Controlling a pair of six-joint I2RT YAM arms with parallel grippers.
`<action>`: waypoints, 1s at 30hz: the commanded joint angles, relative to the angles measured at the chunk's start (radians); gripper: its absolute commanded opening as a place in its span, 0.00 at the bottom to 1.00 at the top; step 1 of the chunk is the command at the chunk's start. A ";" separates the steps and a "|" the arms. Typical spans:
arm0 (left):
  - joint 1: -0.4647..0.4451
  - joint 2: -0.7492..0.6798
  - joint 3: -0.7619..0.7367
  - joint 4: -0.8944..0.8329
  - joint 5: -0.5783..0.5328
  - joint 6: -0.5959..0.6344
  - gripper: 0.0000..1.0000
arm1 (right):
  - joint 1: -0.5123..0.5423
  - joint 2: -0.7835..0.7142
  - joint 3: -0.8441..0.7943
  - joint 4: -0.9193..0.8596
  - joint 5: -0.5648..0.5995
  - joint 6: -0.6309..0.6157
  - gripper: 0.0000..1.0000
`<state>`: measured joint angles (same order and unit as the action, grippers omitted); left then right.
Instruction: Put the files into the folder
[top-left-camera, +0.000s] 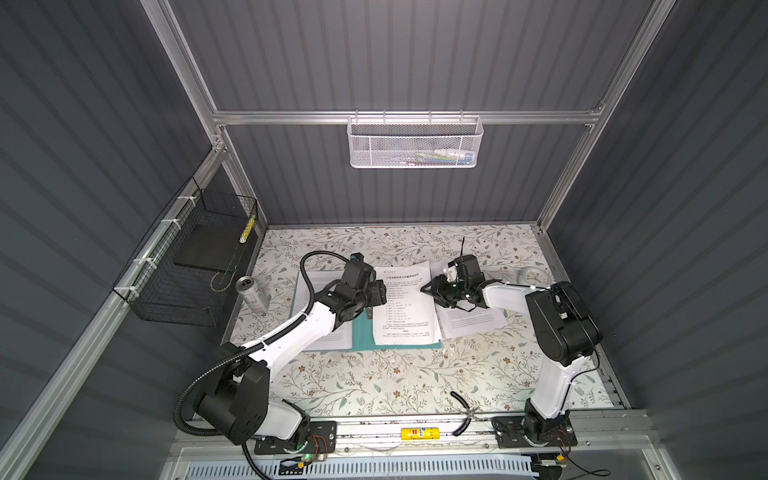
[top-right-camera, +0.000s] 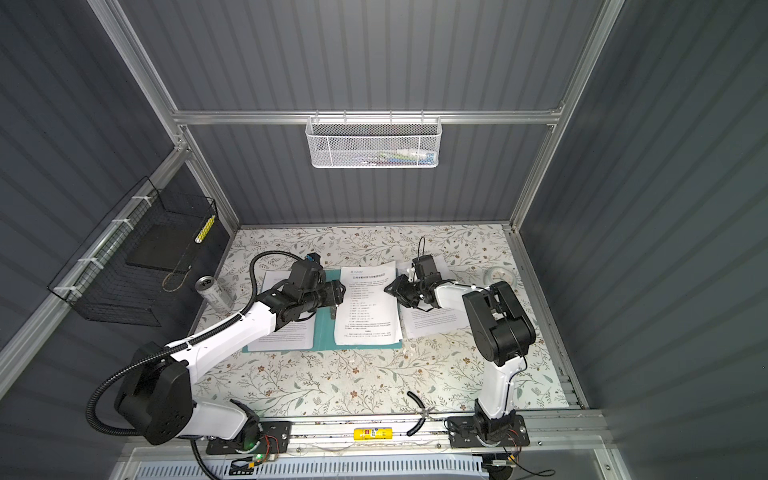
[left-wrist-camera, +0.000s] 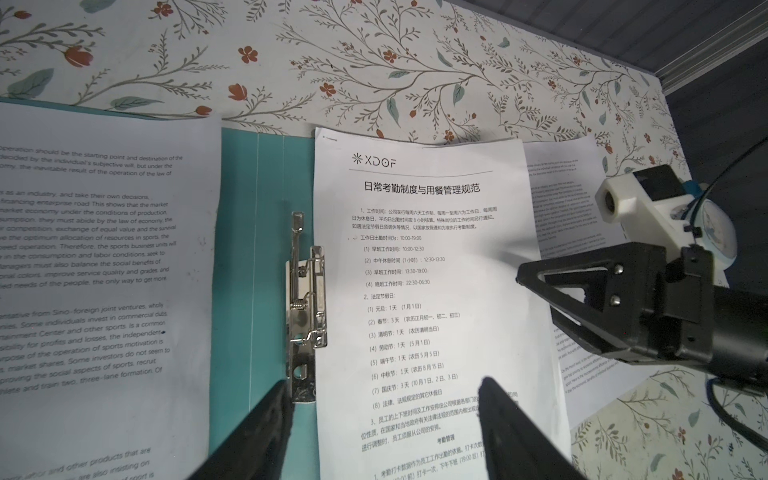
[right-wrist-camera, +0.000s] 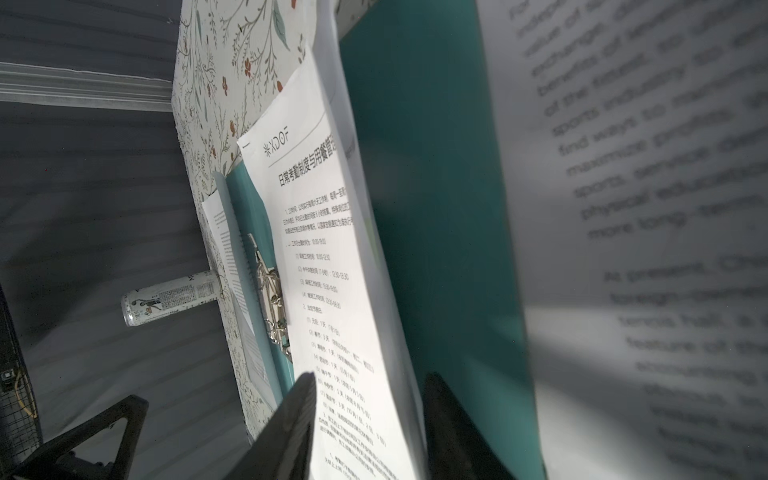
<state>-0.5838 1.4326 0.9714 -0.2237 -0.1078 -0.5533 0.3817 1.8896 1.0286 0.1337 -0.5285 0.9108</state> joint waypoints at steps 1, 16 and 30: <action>-0.002 0.011 -0.014 -0.001 0.013 -0.011 0.71 | 0.013 0.011 0.026 -0.018 -0.014 -0.031 0.44; -0.002 0.016 -0.019 0.006 0.023 -0.017 0.71 | 0.036 -0.003 0.050 -0.103 0.048 -0.079 0.12; 0.007 -0.087 -0.025 0.021 0.020 -0.009 0.72 | 0.076 -0.120 0.195 -0.088 -0.126 -0.005 0.00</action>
<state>-0.5827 1.3846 0.9558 -0.2199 -0.1009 -0.5606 0.4309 1.7607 1.1942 0.0120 -0.5632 0.8585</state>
